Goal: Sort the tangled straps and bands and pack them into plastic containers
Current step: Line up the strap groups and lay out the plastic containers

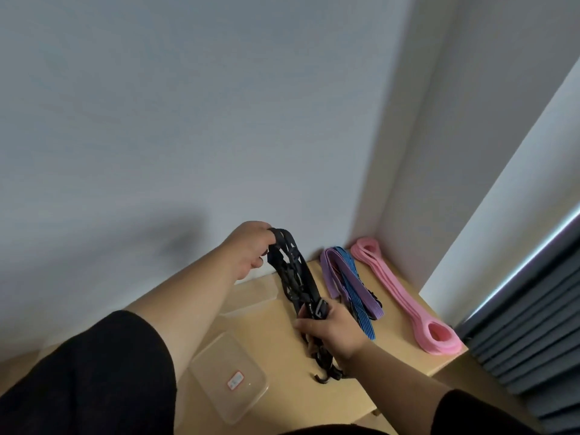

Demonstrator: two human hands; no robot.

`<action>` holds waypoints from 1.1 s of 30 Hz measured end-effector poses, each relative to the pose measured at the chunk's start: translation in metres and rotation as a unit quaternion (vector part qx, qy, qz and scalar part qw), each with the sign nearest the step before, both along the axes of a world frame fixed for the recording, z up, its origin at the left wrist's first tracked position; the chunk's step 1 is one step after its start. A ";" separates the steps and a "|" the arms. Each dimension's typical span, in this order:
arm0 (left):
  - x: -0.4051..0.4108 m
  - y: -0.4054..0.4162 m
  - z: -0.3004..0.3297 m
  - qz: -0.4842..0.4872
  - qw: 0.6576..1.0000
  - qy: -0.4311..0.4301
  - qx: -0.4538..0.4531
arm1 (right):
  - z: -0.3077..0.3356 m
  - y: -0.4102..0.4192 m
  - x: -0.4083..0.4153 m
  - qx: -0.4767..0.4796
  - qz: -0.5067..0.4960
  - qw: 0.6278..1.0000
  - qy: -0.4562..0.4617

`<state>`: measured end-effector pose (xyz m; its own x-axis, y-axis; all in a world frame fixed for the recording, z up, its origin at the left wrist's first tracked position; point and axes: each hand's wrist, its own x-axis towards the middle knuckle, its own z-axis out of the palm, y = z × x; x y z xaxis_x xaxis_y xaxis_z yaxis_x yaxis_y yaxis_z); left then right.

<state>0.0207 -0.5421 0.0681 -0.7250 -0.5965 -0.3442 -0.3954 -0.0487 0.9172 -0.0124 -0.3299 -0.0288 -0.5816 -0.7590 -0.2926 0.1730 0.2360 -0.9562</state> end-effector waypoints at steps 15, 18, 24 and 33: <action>-0.070 -0.021 -0.037 -0.073 0.985 -0.009 0.156 | -0.040 0.021 -0.064 0.100 -0.006 0.995 -0.002; -0.093 -0.020 -0.056 -0.059 0.992 -0.071 0.089 | -0.048 0.015 -0.072 0.187 0.023 0.981 0.036; -0.141 -0.013 -0.107 -0.051 0.980 -0.180 -0.067 | -0.067 -0.001 -0.087 0.296 0.075 0.949 0.084; -0.167 -0.027 -0.177 -0.089 0.912 -0.333 -0.221 | -0.109 -0.016 -0.103 0.343 0.119 0.924 0.118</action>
